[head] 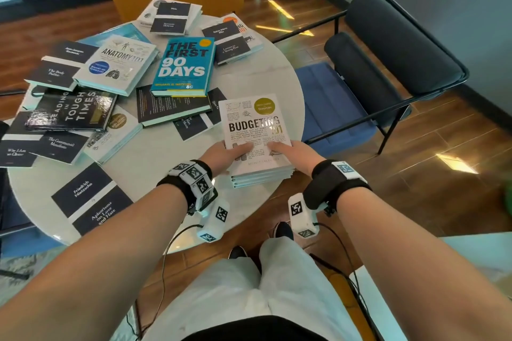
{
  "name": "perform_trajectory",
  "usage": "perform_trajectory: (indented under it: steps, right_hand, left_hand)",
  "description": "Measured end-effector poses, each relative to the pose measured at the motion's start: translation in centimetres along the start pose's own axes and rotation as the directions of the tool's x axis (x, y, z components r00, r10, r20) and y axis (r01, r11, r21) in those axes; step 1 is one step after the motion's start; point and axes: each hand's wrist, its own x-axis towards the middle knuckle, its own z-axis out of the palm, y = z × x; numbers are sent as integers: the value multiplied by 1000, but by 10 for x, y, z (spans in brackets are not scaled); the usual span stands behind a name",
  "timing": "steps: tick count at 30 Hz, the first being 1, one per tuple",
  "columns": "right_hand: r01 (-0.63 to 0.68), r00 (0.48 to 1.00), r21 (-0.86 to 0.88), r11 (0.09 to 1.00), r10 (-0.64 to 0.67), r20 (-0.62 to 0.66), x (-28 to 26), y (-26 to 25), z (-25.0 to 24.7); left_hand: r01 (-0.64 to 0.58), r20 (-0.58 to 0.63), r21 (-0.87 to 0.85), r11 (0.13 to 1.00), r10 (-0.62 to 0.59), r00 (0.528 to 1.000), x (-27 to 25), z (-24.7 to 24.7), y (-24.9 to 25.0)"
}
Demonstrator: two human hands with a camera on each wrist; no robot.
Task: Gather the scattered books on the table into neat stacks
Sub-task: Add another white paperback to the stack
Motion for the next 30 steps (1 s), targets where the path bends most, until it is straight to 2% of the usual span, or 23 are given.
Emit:
perform_trajectory:
  steps: [5,13,20,30]
  right_hand:
    - [-41,997,44,998,44,-63,9,5,-9]
    - [-59,995,116,991,68,-76,28,-2,-46]
    - [-35,998,86,996,39,-55,72,-39,-62]
    - [44,999,44,998,-43,-23,140,-82,-85]
  left_hand:
    - [-32,23,2,999,32,999,4,14,7]
    - [-50,31,15,999,49,998,29,32,38]
    - [-75,-69,9,997,75,995,63,20,79]
    - [-78,-181,-35,996,71,981,118,6,114]
